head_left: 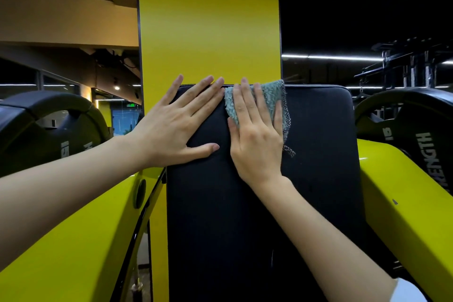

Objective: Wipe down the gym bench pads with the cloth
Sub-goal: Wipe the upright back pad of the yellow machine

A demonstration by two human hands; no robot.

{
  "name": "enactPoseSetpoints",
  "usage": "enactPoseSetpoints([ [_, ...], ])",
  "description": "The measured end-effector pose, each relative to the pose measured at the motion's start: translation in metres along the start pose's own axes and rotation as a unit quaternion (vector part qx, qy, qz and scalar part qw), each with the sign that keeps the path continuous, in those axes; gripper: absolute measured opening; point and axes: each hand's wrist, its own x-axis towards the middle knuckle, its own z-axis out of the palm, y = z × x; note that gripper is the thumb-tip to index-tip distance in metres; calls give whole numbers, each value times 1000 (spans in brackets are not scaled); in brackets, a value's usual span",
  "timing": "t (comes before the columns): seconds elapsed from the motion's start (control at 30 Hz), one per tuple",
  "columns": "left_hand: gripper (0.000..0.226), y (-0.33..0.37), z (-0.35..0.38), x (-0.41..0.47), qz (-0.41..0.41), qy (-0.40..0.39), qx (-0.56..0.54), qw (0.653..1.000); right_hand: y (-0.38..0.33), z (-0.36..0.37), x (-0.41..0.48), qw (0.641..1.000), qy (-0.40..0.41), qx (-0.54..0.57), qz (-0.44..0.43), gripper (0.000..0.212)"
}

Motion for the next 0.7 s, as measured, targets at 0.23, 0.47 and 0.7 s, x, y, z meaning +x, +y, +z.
enactPoseSetpoints([
  [0.23,90,3,-4,3,6,-14,5,1000,46,-17,2,999,-34,15,-39,52],
  [0.47,85,14,-2,20,24,-12,-3,1000,111,-42,2,998,-30,0,50,53],
  [0.7,84,13,0,21,30,-16,0,999,96,-29,4,992,18,-19,123,54],
])
